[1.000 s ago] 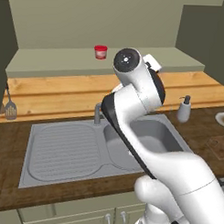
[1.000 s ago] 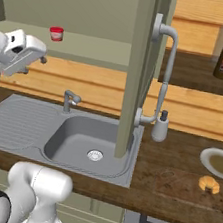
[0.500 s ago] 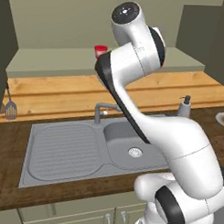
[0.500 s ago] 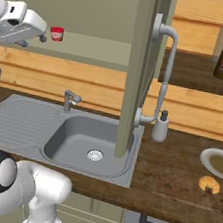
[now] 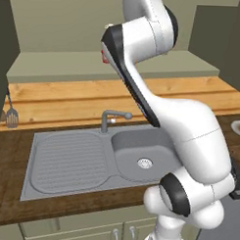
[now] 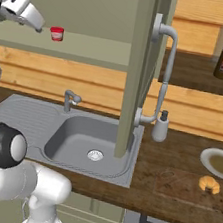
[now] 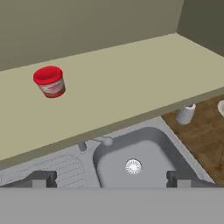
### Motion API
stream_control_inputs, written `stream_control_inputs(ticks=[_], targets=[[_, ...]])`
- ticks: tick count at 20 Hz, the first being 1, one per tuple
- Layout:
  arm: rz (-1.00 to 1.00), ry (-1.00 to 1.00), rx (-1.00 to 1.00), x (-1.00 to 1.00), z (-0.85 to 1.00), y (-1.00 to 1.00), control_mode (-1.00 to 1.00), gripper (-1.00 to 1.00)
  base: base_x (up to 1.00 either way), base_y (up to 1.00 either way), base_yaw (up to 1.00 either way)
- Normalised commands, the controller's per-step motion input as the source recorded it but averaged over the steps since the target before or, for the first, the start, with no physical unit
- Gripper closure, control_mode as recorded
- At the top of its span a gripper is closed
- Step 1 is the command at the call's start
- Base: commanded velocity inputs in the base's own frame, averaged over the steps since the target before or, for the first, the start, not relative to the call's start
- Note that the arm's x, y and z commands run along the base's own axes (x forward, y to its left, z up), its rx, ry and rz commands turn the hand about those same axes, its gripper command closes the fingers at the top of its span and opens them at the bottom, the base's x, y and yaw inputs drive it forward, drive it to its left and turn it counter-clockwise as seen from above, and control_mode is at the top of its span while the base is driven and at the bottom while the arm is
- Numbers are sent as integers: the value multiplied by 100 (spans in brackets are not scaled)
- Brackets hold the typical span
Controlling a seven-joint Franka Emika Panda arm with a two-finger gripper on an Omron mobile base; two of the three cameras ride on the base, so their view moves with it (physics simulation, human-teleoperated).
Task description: From the different types of pastries on the counter, select a croissant and place it on the cutting board. Then retrieve a jar of jam from the cabinet and place it alongside the croissant on the cutting board.
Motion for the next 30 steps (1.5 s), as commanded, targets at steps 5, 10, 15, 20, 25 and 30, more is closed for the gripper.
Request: stream_control_inputs(ticks=[5,10,15,20,25,30], targets=[[0,-3,4,19,-4,0,-100,-100,0,0,0],[2,-1,0,35,-32,-21,-100,-100,0,0,0],[14,-3,0,66,-7,-19,-100,-100,0,0,0],[23,-13,0,70,0,0,-100,-100,0,0,0],[23,-15,0,22,-1,7,-100,-100,0,0,0],[25,0,0,1,-20,29,-100,-100,0,0,0]])
